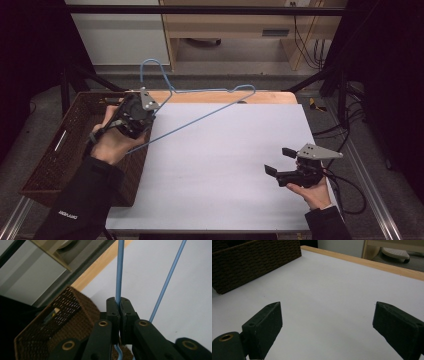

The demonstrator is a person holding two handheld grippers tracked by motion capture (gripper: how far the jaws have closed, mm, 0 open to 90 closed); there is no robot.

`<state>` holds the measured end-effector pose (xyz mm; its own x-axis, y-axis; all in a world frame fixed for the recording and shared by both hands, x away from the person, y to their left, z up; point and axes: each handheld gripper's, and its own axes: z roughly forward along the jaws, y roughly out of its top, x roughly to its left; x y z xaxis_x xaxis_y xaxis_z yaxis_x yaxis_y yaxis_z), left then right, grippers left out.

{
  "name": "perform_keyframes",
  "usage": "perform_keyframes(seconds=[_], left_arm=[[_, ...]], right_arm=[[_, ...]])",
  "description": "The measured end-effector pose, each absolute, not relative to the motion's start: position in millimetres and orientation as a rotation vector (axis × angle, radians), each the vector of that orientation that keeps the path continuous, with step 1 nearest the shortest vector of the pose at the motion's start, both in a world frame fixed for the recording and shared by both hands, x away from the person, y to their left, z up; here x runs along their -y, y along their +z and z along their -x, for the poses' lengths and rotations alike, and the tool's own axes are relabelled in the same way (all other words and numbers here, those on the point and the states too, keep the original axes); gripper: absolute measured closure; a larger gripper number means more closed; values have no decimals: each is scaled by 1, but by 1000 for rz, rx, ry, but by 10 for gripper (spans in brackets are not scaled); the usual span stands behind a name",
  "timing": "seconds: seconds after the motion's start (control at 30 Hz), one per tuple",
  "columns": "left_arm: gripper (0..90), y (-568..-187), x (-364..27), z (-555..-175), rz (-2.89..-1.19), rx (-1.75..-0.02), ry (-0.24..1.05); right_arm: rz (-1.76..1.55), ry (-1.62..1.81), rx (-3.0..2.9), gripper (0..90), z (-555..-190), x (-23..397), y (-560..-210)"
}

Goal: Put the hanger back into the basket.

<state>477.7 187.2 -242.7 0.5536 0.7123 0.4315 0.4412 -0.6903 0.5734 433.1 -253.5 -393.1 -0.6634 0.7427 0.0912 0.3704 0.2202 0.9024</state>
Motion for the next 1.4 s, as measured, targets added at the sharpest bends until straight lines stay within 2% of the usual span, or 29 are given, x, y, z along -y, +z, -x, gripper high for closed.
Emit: perform_keyframes(seconds=[0.63, 0.97, 1.4], left_arm=[[876, -243, -265, -482, -2312, -1221, 1003], [876, -253, -309, -477, -2339, -1351, 1009], [876, -267, -360, -467, -2294, -1520, 1047]], right_arm=[[-1070, 1400, -2138, 84, -436, 252, -401], [-1067, 1401, -2143, 77, -436, 251, -403], [-1064, 1388, -2160, 76, -437, 250, -404]])
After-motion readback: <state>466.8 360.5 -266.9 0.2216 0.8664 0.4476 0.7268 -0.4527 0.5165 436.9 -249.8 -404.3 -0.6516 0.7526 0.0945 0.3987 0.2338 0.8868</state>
